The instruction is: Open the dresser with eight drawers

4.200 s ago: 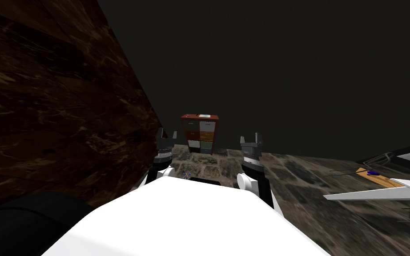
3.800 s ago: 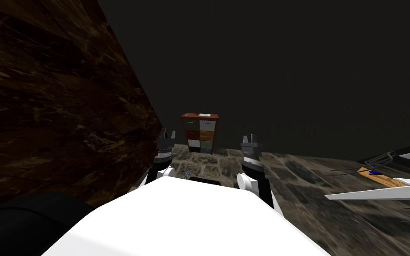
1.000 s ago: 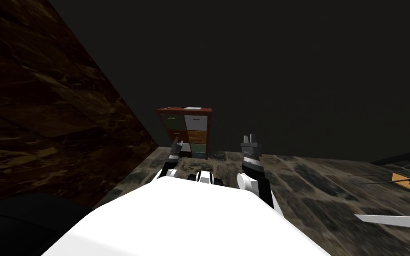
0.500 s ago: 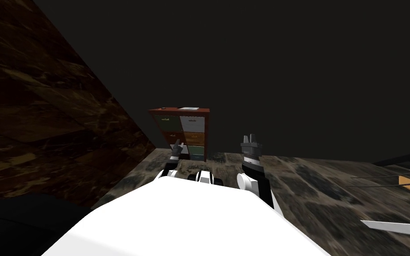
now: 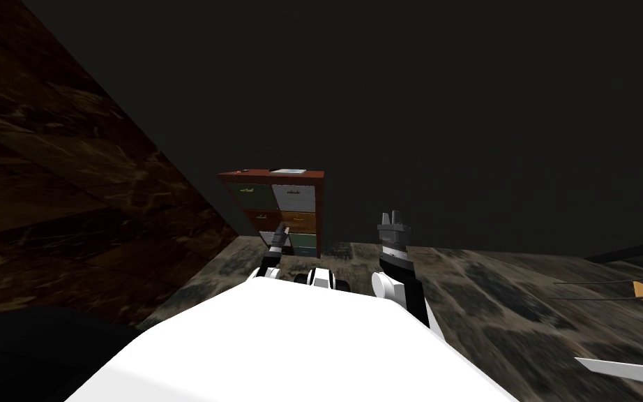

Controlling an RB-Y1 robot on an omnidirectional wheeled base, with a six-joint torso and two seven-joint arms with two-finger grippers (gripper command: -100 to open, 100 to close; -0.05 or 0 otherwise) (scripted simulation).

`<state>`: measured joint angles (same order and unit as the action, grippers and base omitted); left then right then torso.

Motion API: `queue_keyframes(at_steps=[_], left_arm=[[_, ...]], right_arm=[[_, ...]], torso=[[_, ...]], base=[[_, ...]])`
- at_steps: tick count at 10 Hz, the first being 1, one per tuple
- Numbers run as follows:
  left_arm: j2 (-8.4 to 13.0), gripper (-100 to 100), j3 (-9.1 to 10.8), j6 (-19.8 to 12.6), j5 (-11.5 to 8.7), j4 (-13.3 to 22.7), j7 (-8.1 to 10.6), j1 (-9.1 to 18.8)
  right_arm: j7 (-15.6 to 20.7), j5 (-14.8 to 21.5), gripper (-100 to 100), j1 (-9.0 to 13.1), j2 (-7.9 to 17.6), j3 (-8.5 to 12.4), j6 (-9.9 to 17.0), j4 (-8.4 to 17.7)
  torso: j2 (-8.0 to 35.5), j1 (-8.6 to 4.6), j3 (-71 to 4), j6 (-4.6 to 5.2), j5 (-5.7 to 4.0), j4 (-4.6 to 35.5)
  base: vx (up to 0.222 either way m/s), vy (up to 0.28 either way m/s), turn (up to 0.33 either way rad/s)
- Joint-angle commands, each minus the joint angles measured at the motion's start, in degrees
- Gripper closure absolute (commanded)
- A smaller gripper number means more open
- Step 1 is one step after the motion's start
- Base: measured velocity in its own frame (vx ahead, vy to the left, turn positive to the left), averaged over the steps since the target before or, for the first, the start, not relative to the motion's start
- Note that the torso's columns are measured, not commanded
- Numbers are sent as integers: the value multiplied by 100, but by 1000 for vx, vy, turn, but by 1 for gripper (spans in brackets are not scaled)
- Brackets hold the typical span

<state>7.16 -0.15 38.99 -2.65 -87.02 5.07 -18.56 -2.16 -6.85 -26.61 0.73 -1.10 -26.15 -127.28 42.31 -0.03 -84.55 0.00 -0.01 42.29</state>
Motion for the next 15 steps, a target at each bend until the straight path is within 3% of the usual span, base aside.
queue_keyframes(at_steps=[1,4,5,9,10,11,13,14,15], left_arm=[[-88,-100,-6,28,28,323,-45,51],[-273,-100,3,50,48,676,-81,152],[-435,-100,6,58,56,814,-96,191],[-328,-100,43,-259,35,508,-76,248],[-335,-100,36,-189,38,560,-79,241],[-355,100,15,-31,47,686,-86,197],[-374,100,8,14,53,731,-97,203],[-181,-100,12,-34,59,675,-105,198],[-103,-100,17,-103,63,618,-109,199]], right_arm=[[0,0,0,0,0,0,0,0],[0,0,0,0,0,0,0,0],[0,0,0,0,0,0,0,0],[0,0,0,1,1,1,0,0],[0,0,0,1,1,1,0,0],[0,0,0,1,1,1,0,0],[0,0,0,3,1,0,1,0],[0,0,0,2,1,1,1,1],[0,0,0,2,1,1,0,0]], torso=[[0,6,-1,0,1,0],[2,0,1,0,0,0],[-2,-2,-2,0,-1,0],[0,13,0,0,4,0],[-3,9,-3,0,3,-1],[3,3,1,0,1,0],[9,5,8,4,5,-1],[-11,6,-5,2,3,-3],[-19,1,-12,0,0,-6]], base=[[113,-39,-12],[104,-48,-12],[96,-65,-13],[46,-13,-1],[20,2,-1],[-31,2,2],[-49,1,4],[-11,-14,-1],[-4,-27,3]])
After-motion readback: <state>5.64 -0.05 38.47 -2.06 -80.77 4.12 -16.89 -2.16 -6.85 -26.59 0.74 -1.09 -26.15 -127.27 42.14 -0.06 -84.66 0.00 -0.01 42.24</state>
